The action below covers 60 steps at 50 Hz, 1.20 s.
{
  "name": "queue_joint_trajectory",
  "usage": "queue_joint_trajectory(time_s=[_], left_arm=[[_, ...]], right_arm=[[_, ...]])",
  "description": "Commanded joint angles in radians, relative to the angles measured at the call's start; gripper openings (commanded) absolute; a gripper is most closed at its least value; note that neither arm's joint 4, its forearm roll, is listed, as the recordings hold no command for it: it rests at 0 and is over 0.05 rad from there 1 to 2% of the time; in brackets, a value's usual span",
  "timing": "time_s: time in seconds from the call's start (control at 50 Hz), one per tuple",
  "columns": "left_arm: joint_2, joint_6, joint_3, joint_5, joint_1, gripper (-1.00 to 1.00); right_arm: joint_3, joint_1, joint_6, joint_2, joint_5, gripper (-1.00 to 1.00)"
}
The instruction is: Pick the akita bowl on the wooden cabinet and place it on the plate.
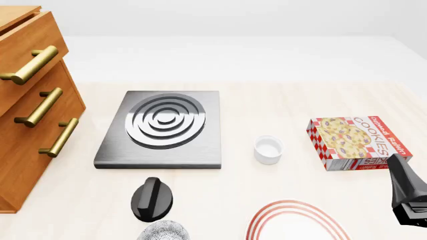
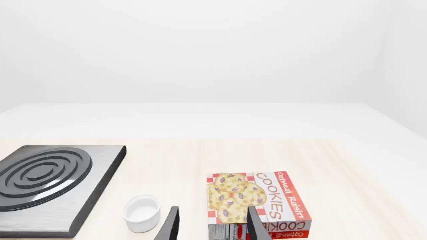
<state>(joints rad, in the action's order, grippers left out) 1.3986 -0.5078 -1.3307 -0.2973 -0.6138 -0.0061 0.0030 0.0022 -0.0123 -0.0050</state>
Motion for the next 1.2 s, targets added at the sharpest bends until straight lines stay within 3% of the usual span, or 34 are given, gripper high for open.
queue_joint_trajectory(time_s=[0.02,0.68,1.2], left_arm=[[-0.020,0.004,-0.012,-0.011,-0.014,-1.00],[-0.229,-0.215,-0.040,-0.147,0.040,-1.00],[-0.328,-0.254,-0.121,-0.242,0.203,-1.00]], right_arm=[[0.000,0.000,0.000,0.000,0.000,1.00],[0.000,0.000,0.000,0.000,0.000,1.00],[0.000,0.000,0.000,0.000,0.000,1.00]])
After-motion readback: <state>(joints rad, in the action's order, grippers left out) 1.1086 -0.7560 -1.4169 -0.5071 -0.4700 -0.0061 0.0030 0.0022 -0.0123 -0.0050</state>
